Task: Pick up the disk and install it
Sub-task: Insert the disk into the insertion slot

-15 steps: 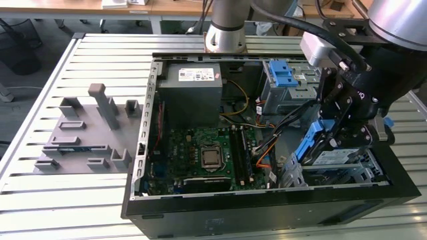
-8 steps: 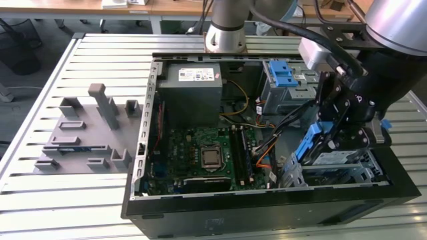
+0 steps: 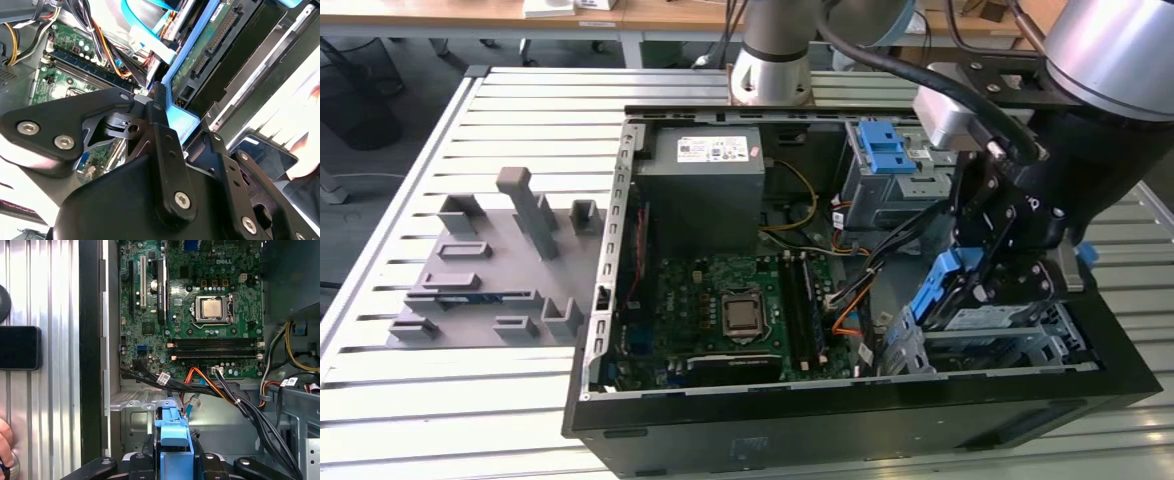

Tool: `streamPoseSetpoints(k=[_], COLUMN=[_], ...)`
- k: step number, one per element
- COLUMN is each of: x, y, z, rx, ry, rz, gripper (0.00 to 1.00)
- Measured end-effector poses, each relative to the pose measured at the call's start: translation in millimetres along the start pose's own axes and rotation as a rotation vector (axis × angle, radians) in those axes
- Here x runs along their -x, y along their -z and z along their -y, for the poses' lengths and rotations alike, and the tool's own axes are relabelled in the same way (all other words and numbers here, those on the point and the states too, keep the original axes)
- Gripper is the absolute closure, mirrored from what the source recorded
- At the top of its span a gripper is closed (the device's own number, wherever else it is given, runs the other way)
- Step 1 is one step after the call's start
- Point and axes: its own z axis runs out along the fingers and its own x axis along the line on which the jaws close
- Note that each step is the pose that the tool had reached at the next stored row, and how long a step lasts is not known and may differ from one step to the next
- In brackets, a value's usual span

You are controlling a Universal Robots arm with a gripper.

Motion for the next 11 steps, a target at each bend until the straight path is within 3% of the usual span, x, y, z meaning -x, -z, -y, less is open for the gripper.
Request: streamPoseSetpoints(k=[11], x=[0.2], y=[-8.7], z=[0.2], rx=[0.0026], ry=[0.0], rz=[-0.0001], gripper=[0.63])
